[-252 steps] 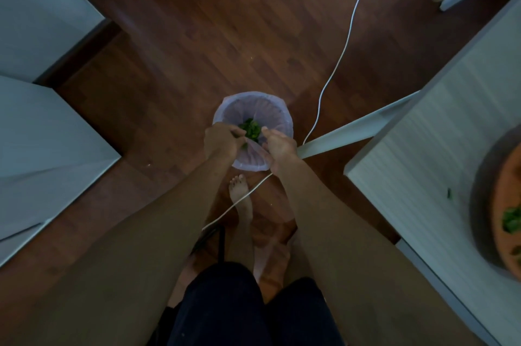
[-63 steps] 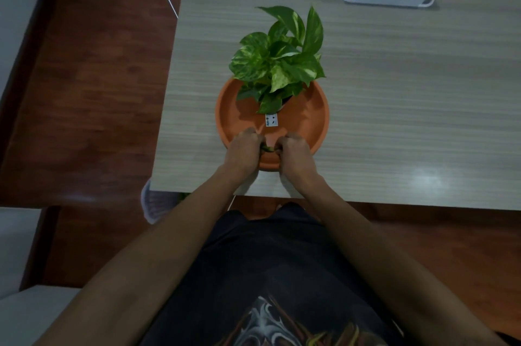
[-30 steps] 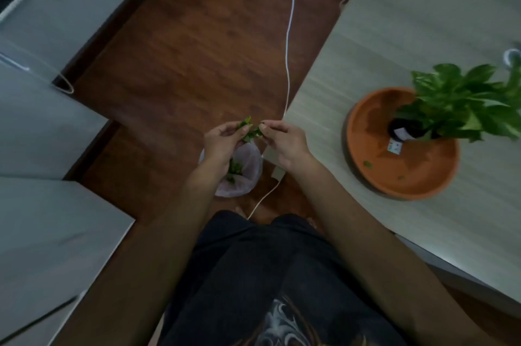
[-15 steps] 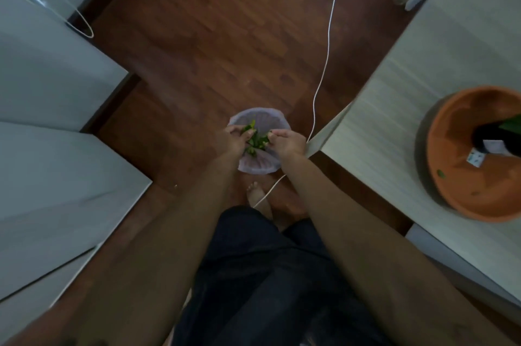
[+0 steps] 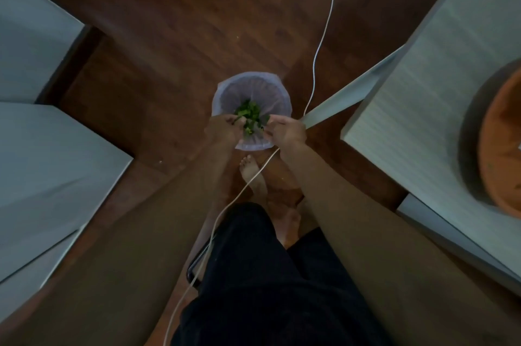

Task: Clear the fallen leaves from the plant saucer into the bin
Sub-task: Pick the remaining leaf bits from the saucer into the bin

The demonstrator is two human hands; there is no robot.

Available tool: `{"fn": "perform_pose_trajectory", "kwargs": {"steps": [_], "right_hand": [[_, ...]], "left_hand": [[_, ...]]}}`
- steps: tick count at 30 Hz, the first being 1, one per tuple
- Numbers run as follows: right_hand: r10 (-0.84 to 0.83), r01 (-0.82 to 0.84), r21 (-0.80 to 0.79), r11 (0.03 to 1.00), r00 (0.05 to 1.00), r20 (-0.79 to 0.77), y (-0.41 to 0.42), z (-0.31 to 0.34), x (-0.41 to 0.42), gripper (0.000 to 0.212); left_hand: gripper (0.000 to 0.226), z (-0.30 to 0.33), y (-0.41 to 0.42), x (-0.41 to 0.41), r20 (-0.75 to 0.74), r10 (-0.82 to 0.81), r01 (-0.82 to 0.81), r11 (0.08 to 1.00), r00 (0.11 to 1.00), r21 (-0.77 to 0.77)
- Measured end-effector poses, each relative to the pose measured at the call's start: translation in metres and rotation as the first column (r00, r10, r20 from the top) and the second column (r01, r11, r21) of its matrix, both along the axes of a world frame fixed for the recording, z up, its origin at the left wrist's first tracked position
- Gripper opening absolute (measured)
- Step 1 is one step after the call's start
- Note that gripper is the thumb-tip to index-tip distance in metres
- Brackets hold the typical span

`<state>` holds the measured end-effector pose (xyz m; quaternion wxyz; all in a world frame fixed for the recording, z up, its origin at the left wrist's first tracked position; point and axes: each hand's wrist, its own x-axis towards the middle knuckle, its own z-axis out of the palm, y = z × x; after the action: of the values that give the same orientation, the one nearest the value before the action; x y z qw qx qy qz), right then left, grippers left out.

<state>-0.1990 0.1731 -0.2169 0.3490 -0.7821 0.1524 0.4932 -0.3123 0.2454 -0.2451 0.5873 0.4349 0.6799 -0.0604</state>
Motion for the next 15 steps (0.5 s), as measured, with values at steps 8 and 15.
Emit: {"fn": "perform_pose_trajectory", "kwargs": {"steps": [8, 15], "right_hand": [[-0.022, 0.024, 0.038, 0.999, 0.998, -0.053, 0.007, 0.001, 0.008, 0.017], [-0.030, 0.033, 0.029, 0.999, 0.994, -0.101, 0.015, 0.001, 0.012, 0.019]], "left_hand": [[0.017, 0.021, 0.019, 0.009, 0.042, 0.073, -0.074, 0.997, 0.996, 0.011], [0.018, 0.013, 0.023, 0.004, -0.005, 0.009, -0.008, 0.997, 1.000, 0.082]]}}
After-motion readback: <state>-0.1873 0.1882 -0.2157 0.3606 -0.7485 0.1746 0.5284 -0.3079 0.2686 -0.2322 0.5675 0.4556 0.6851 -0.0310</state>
